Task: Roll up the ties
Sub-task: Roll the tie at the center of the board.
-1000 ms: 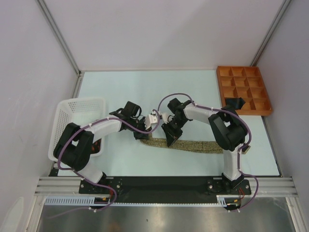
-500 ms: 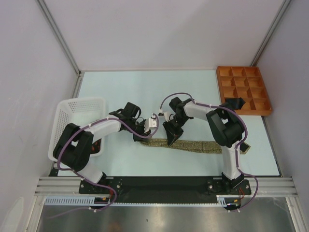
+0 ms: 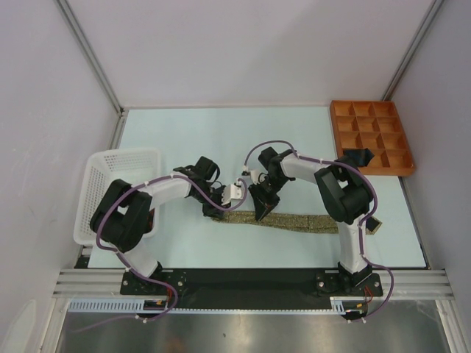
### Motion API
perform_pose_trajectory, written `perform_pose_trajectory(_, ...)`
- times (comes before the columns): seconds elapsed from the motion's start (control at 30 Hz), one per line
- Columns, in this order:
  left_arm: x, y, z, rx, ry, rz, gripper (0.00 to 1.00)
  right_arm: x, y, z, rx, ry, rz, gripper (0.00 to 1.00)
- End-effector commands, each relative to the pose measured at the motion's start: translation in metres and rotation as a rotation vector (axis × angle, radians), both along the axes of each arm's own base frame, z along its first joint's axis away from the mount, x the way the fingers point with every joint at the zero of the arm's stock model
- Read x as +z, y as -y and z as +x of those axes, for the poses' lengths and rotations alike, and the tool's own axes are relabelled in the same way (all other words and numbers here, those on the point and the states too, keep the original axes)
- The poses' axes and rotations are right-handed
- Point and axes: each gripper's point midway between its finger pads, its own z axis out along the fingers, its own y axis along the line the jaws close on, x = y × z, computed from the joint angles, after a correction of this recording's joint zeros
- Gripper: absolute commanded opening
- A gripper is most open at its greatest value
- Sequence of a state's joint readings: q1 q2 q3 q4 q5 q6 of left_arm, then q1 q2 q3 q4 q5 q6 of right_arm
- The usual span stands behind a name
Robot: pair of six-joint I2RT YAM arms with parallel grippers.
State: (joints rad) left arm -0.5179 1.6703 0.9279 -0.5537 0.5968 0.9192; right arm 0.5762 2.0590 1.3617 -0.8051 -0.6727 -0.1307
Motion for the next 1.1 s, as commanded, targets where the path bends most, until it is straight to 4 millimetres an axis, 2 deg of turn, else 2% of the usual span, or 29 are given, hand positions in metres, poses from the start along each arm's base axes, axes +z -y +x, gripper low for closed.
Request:
perform_pose_trajectory(0.0, -0.004, -0.005, 0.005, -0.016, 0.036, 0.047, 0.11, 0.004, -0.002, 0.025, -0.022, 0.086, 0.027, 0.26)
perform_pose_trajectory(0.13, -0.006, -0.003, 0.006, -0.008, 0.046, 0.05, 0.12, 0.046, -0.028, 0.025, -0.101, 0.009, 0.213, 0.34)
perform_pose_trajectory(0.33, -0.007, -0.002, 0.006, 0.009, 0.053, 0.039, 0.18, 0.079, -0.062, 0.04, -0.272, -0.082, 0.392, 0.4)
perform_pose_trajectory(0.4, -0.009, -0.002, 0.006, 0.01, 0.057, 0.037, 0.18, 0.073, -0.066, 0.035, -0.342, -0.149, 0.385, 0.41)
perform_pose_trajectory(0.57, -0.008, -0.001, 0.006, 0.015, 0.057, 0.029, 0.18, 0.051, -0.087, 0.035, -0.356, -0.153, 0.378, 0.42)
perform_pose_trajectory(0.67, -0.008, -0.001, 0.006, 0.017, 0.058, 0.029, 0.18, 0.041, -0.092, 0.04, -0.372, -0.138, 0.373, 0.42)
perform_pose_trajectory(0.97, -0.01, 0.0, 0.003, 0.005, 0.047, 0.022, 0.2, 0.027, -0.105, 0.03, -0.346, -0.146, 0.364, 0.4)
perform_pose_trajectory(1.07, -0.01, -0.001, 0.002, 0.001, 0.045, 0.023, 0.2, 0.024, -0.106, 0.028, -0.348, -0.164, 0.359, 0.36)
